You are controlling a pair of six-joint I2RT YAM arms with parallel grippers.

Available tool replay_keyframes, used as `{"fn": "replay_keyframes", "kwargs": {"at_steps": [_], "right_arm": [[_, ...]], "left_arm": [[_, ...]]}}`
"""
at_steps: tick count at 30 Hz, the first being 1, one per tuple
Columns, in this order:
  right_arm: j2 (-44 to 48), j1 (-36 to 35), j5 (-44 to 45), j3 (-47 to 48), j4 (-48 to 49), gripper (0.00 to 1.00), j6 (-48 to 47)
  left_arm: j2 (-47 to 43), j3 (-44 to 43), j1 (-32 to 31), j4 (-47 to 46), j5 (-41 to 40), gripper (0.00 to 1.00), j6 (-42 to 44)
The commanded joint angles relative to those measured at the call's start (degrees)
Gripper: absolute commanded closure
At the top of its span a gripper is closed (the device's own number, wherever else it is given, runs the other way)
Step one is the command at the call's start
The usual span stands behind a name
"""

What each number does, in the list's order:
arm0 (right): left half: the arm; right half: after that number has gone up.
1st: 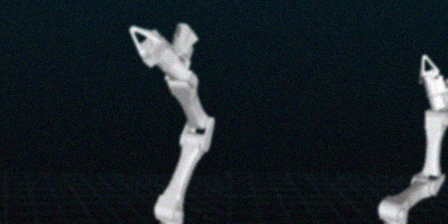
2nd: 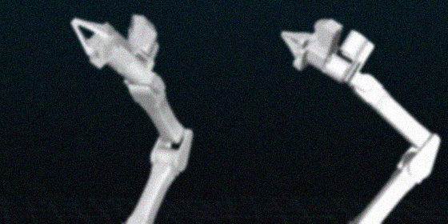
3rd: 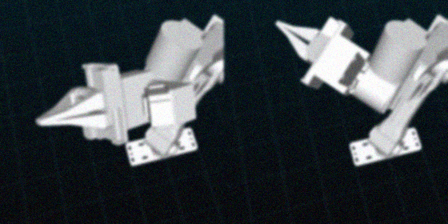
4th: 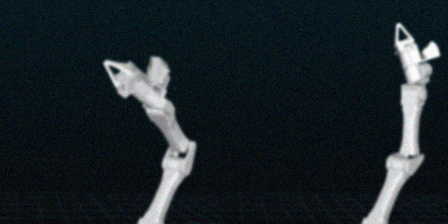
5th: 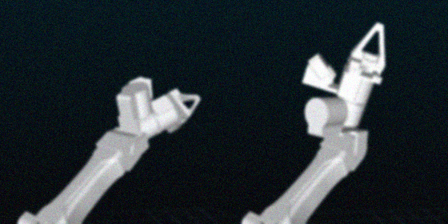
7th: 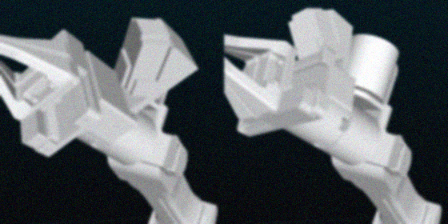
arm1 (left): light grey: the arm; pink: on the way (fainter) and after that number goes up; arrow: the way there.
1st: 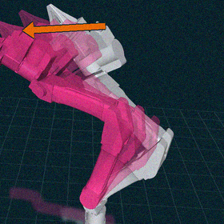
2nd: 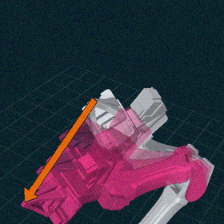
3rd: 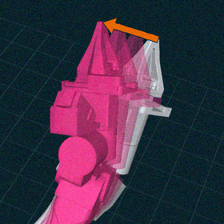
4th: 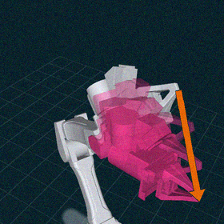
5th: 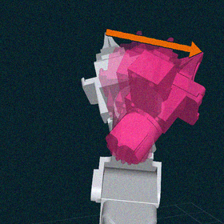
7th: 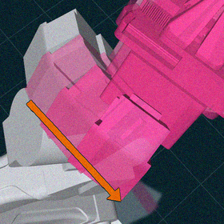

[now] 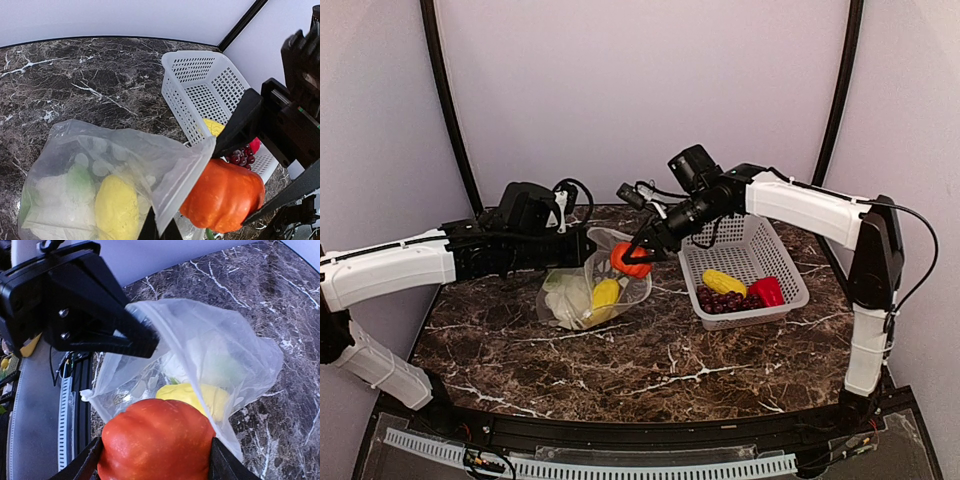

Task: Place the food in the zip-top bag and seal the zipper
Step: Place the fake vegetable in the zipper food storage bag.

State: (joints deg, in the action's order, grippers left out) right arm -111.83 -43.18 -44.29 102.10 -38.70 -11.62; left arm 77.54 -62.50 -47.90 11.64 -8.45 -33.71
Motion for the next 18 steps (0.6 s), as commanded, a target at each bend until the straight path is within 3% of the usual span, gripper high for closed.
{"fn": "replay_keyframes", "kwargs": {"at_steps": [1, 9, 14, 18], "right_arm": [[-3.3, -1.3, 6.5, 3.7, 4.1, 0.54, 3.1], [-9.5, -2.3, 6.8, 10.3, 4.4, 0.53, 5.7], [-11.6, -2.8, 4.0, 15.5, 1.9, 0.29, 7.8], [-8.2, -2.7, 4.8, 14.1, 0.2, 0.24, 5.4]], "left_arm": [[-2.0, 1.1, -0.2, -0.3, -0.2, 0.99, -0.6], [-2.9, 1.9, -0.2, -1.1, -0.9, 0.99, -1.5], [-4.2, 2.6, -0.2, -0.5, -2.9, 0.99, -1.5], [-5.7, 3.8, -0.2, -0.4, -4.5, 0.99, -1.6]]}}
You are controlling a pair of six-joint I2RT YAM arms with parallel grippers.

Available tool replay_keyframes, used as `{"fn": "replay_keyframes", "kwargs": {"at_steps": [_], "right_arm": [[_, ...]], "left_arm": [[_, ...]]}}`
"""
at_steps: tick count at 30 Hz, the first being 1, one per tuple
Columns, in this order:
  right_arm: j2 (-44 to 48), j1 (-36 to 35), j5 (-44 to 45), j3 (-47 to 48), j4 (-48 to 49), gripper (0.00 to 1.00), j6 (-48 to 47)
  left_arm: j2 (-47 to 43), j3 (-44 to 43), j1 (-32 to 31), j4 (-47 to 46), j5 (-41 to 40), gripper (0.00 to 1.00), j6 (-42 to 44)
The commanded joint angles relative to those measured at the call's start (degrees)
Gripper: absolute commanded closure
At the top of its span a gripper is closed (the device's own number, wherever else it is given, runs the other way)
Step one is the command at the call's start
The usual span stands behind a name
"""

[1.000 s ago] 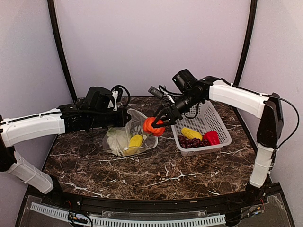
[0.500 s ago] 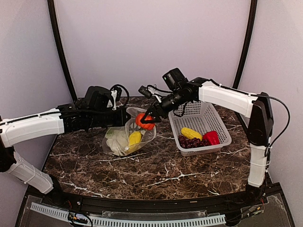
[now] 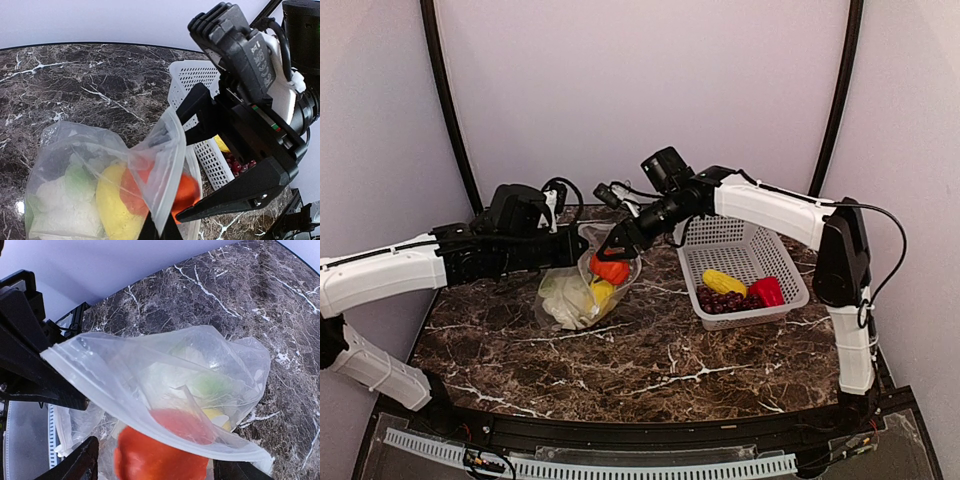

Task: Place the food in the zip-top bag and seal the zipper
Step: Place the fake vegetable in the zipper food storage bag.

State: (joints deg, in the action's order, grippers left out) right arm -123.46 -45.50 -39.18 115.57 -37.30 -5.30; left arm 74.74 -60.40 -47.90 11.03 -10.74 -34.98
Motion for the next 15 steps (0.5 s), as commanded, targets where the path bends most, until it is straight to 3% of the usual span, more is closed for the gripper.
{"fn": "replay_keyframes", "kwargs": {"at_steps": [1, 7, 15], "right_arm": [[4.5, -0.3, -0.3, -0.4, -1.6, 0.23, -1.3], [9.9, 0.2, -0.9, -5.3, -4.5, 0.15, -3.0], [11.6, 2.7, 9.3, -13.3, -3.8, 0.38, 0.2]], "left_arm": [[-3.1, 1.9, -0.1, 0.1, -2.8, 0.99, -0.3], [-3.3, 3.5, -0.1, -0.6, -3.8, 0.99, -0.8], [-3.4, 3.7, -0.2, -0.6, -4.3, 0.99, -0.5]]}}
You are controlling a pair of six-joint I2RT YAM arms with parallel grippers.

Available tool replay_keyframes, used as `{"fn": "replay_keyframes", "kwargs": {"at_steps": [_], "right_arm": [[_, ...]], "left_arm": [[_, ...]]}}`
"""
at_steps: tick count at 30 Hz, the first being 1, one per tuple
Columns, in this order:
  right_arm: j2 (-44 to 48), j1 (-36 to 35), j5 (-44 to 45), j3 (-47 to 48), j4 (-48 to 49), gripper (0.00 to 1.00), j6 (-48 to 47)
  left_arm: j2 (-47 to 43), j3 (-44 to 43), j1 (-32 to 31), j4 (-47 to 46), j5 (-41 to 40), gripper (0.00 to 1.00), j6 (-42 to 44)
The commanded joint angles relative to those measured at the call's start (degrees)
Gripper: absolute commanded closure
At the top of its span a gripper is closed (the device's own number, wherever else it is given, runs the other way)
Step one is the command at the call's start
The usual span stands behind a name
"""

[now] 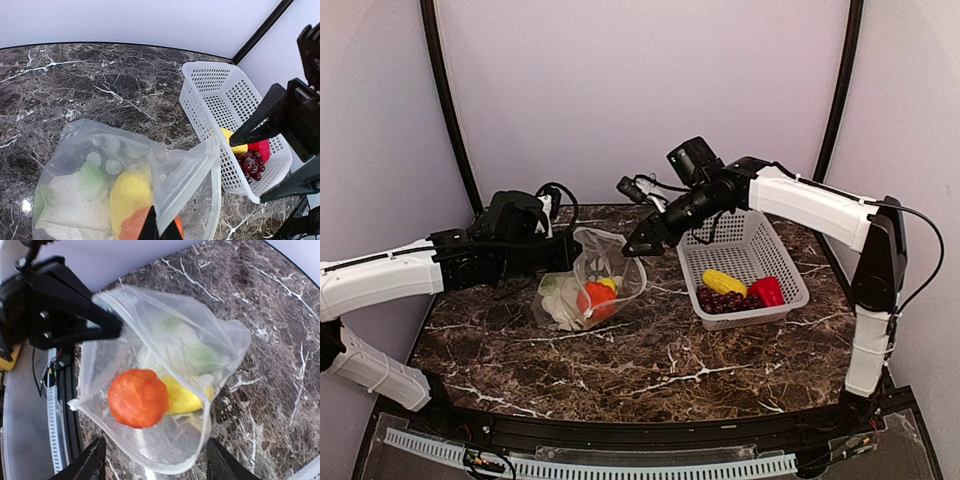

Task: Place the food in the zip-top bag and seal the zipper
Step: Place the fake vegetable in the zipper food storage bag, then adjust the zipper food storage bag at the center of the board.

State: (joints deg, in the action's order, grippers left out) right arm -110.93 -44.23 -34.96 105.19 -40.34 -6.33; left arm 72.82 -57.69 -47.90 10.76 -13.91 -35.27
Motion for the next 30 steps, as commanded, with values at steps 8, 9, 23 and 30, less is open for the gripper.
{"fn": "replay_keyframes", "kwargs": {"at_steps": [8, 9, 23, 30], "right_arm": [[-7.1, 2.0, -1.1, -1.3, -4.0, 0.74, 2.2], [-7.4, 2.0, -1.4, -0.6, -4.4, 0.82, 2.3], [-1.1, 2.4, -5.9, 3.7, -6.9, 1.00, 1.3], [-1.3, 3.3, -6.4, 7.1, -7.6, 1.00, 0.8]], "left_arm": [[-1.6, 1.1, -0.2, 0.0, -1.2, 0.99, -0.2], [-1.6, 1.1, -0.2, 0.0, -1.3, 0.99, -0.3], [-2.1, -0.9, -0.1, 4.1, -2.8, 0.99, 3.3], [-7.0, 0.3, -0.1, 0.0, -3.0, 0.99, 2.7]]}}
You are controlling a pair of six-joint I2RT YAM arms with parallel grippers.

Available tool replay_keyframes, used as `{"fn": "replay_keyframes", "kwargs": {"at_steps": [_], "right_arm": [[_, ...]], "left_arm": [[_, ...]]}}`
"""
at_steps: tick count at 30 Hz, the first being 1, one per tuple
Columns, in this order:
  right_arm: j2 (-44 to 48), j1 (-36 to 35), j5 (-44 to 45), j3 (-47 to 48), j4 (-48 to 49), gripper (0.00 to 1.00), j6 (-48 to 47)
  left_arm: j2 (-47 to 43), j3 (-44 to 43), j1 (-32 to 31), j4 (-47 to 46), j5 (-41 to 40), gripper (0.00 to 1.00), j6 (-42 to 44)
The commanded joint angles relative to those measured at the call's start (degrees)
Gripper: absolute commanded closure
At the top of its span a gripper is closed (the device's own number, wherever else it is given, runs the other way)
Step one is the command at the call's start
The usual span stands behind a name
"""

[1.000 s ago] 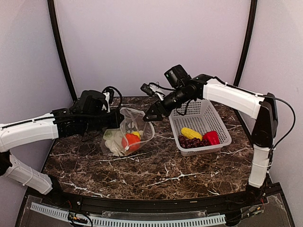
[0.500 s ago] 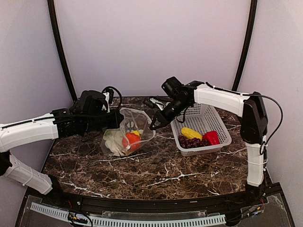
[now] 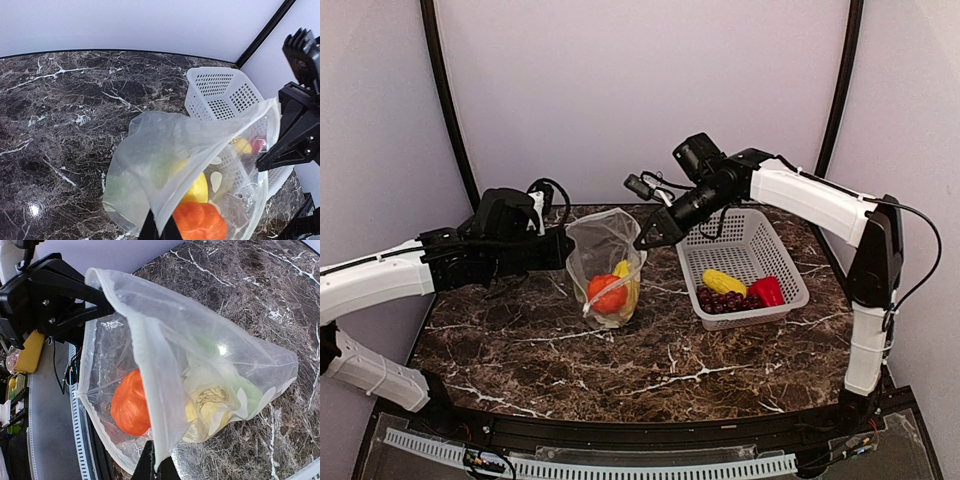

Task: Place the food in the zip-top bag and seal the zipper
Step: Adjust the zipper food storage bag at the center of the board.

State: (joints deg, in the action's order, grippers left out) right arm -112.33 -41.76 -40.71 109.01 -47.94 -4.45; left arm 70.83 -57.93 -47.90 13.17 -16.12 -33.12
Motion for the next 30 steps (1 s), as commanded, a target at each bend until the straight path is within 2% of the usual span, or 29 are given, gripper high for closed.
{"fn": "replay_keyframes", "kwargs": {"at_steps": [1, 3, 8, 11, 16, 18, 24, 30], "right_arm": [[0.4, 1.1, 0.3, 4.0, 0.0, 1.00, -1.1], [0.1, 1.4, 1.5, 5.2, -0.5, 1.00, -1.0], [-1.7, 2.3, 0.1, 6.7, -1.6, 1.00, -0.2], [-2.1, 2.3, -0.3, 6.5, -1.7, 1.00, -0.5], [-1.9, 3.2, 0.3, 5.2, -2.3, 0.95, -1.7], [-1.6, 3.7, 0.3, 4.9, -2.4, 0.88, -2.0], [2.3, 6.1, 0.2, 3.5, -3.9, 0.53, -4.5], [8.2, 14.3, -1.4, -7.3, -3.8, 0.46, -9.7]], "left_arm": [[-5.5, 0.8, -0.1, -4.0, -0.1, 0.99, 0.5], [-5.9, 0.8, -0.1, -4.5, 0.8, 0.99, -0.1], [4.9, -10.4, 0.0, 7.9, 5.7, 0.99, 1.4], [5.7, -8.8, 0.0, 3.3, 11.1, 0.99, 0.9], [3.8, -6.9, 0.0, 2.1, 6.3, 0.99, 0.6], [3.7, -7.0, 0.0, 1.9, 6.0, 0.99, 1.1], [5.1, -7.5, 0.0, 2.0, 8.1, 0.99, 1.1], [3.3, -4.5, 0.0, 0.6, 6.1, 0.99, 0.7]]}}
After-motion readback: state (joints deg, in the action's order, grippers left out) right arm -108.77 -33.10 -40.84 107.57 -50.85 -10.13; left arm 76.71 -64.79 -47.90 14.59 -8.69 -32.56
